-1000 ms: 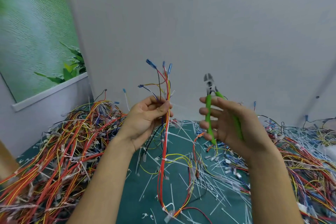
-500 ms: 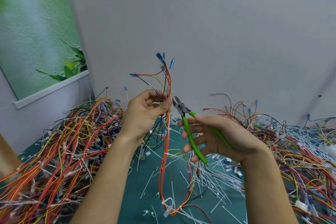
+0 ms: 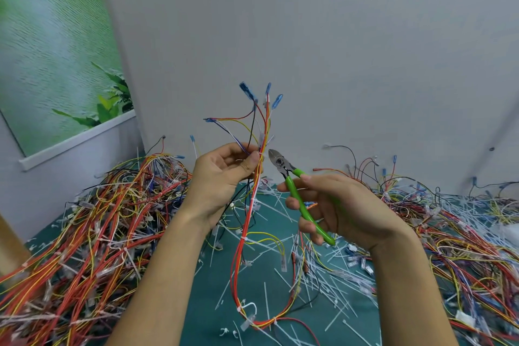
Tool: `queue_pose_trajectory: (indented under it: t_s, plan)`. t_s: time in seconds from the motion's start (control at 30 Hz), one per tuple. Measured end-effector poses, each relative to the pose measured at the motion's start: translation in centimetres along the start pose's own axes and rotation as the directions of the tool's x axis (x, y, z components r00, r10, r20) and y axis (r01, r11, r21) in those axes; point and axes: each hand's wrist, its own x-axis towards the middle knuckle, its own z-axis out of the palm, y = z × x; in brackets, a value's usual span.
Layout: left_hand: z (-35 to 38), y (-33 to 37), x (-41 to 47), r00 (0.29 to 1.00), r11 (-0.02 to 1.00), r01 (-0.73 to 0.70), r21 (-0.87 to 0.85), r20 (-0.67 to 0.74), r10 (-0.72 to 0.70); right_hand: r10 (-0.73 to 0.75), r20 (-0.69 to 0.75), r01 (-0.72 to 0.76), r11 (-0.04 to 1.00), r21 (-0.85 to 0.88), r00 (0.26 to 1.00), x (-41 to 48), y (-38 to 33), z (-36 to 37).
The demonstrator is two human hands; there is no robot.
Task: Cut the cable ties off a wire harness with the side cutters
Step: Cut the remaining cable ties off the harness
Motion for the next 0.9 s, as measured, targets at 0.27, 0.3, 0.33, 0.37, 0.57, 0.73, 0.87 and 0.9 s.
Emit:
queue_pose_trajectory:
  t_s: [0.27, 0.3, 0.33, 0.37, 0.57, 0.73, 0.87, 0.9]
  plan:
    - [-0.2, 0.2, 0.1, 0.999, 0.993, 0.047, -0.107, 0.004, -0.047, 0.09, 0.056, -0.087, 0.994, -0.059, 0.994, -0.7, -0.2, -0.1]
    - [-0.2, 0.2, 0.1, 0.999, 0.991, 0.053, -0.122, 0.011, -0.053, 0.087, 0.053, -0.084, 0.994, -0.071, 0.995, -0.7, -0.1, 0.0]
    - [-0.3, 0.1, 0.1, 0.998, 0.989, 0.06, -0.136, 0.019, -0.058, 0.08, 0.044, -0.076, 0.994, -0.079, 0.996, -0.7, -0.1, 0.0]
    - [-0.3, 0.1, 0.1, 0.998, 0.987, 0.066, -0.143, 0.025, -0.063, 0.07, 0.033, -0.067, 0.994, -0.084, 0.997, -0.6, -0.1, 0.1]
    - [-0.6, 0.2, 0.2, 0.997, 0.986, 0.066, -0.156, 0.047, -0.059, 0.048, -0.008, -0.048, 0.993, -0.106, 0.999, -0.3, -0.1, 0.5]
    - [-0.8, 0.2, 0.2, 0.995, 0.986, 0.07, -0.15, 0.085, -0.058, 0.058, -0.008, -0.058, 0.996, -0.074, 0.998, -0.3, 0.0, 0.3]
    - [-1.1, 0.3, 0.1, 0.991, 0.99, 0.092, -0.109, 0.111, -0.08, 0.06, -0.004, -0.06, 0.996, -0.068, 0.998, -0.2, 0.0, 0.5]
    - [-1.1, 0.3, 0.1, 0.989, 0.991, 0.094, -0.095, 0.12, -0.083, 0.055, -0.007, -0.055, 0.996, -0.073, 0.998, -0.1, 0.0, 0.6]
